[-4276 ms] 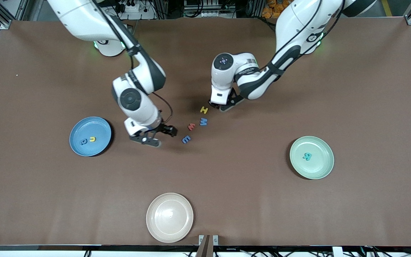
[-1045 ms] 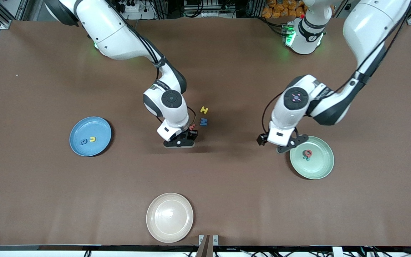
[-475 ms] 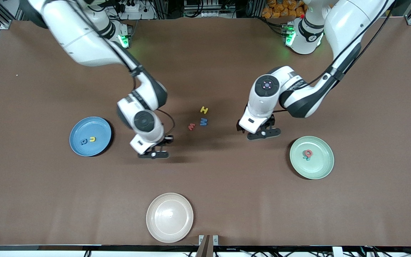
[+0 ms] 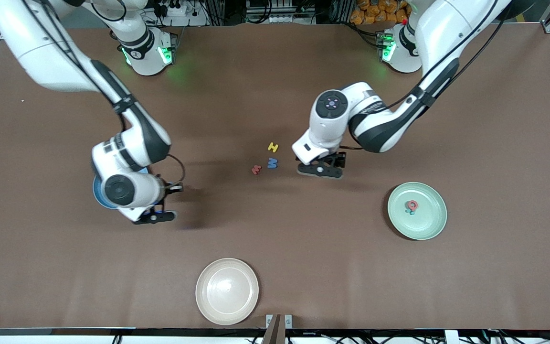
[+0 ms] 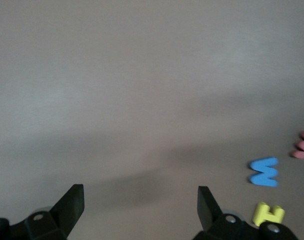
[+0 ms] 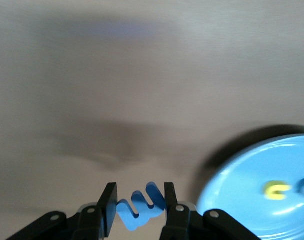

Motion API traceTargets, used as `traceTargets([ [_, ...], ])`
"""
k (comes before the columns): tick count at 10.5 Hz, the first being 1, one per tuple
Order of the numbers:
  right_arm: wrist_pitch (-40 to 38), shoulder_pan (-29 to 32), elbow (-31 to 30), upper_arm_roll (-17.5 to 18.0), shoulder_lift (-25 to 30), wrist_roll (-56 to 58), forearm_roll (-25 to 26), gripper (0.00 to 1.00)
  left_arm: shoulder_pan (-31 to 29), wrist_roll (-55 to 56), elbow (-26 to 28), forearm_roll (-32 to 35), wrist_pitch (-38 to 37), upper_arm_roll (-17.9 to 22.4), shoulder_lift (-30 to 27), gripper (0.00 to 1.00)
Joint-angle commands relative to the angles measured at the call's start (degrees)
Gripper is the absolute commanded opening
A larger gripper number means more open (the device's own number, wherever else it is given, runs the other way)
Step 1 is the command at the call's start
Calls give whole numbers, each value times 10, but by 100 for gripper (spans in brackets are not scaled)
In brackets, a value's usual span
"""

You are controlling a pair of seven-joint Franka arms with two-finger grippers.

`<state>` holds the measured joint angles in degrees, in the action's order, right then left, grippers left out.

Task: Sort upper and lower case letters into plates
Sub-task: 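Carry the blue m to the blue plate while the left gripper returns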

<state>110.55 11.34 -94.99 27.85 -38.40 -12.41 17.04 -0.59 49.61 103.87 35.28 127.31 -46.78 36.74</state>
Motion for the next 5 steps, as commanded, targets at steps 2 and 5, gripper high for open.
traceTargets([
  [2, -3, 62, -25, 11, 15, 94, 14, 27, 51, -13, -60, -8, -8, 20, 40, 91],
  [5, -3, 86, -41, 12, 24, 216, 46, 31, 83, -8, -73, -15, -8, 52, 39, 89],
])
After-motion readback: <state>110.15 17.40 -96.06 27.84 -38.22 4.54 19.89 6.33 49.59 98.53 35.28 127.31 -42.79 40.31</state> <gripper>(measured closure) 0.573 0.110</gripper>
